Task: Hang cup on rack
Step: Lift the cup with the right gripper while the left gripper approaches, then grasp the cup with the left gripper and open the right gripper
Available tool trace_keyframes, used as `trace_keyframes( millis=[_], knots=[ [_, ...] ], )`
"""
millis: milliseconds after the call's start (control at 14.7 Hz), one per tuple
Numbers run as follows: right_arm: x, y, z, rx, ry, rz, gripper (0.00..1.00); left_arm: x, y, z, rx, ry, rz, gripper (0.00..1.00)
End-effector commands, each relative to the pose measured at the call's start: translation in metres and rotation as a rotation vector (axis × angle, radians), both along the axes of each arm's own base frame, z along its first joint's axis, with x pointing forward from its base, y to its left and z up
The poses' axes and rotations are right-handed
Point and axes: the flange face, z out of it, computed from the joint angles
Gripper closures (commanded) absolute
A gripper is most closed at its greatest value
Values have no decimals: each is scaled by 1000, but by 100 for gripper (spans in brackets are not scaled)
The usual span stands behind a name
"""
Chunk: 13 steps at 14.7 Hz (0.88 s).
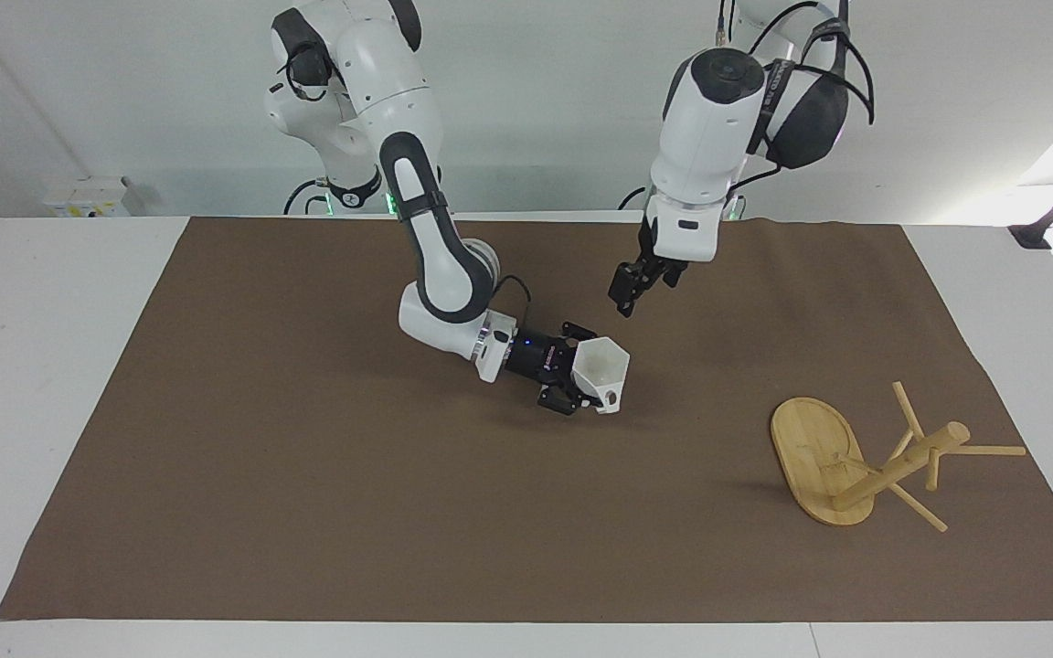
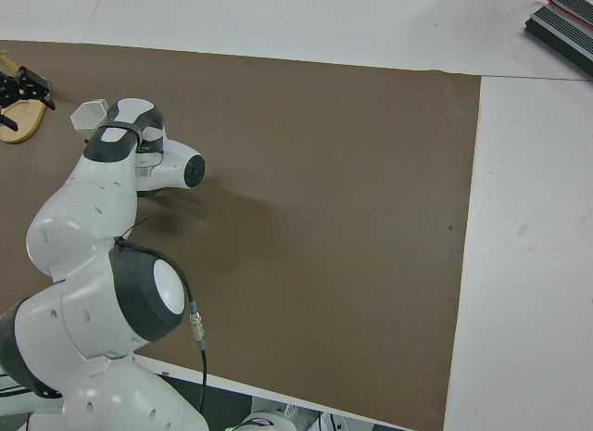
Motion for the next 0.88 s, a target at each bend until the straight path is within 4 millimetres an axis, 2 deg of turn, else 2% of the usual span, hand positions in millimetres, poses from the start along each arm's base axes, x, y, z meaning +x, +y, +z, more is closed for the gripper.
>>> trace_keyframes(
  millis=[0, 340, 408, 476, 817],
  knots=[
    [0, -3, 6, 2, -12, -21, 73, 11, -11, -28, -6, -2, 47, 0],
    [0, -3, 6, 1, -12, -22, 73, 23, -20, -61, -13, -8, 105, 1],
    [0, -3, 6, 1, -12, -22, 73, 24, -20, -65, -10, -1, 107, 19],
    [1, -5, 5, -8, -13, -28, 73, 22, -21, -69, -4, 4, 102, 99],
    [1, -5, 5, -12, -13, -30, 73, 25, -23, -71, -12, -1, 109, 100]
  ],
)
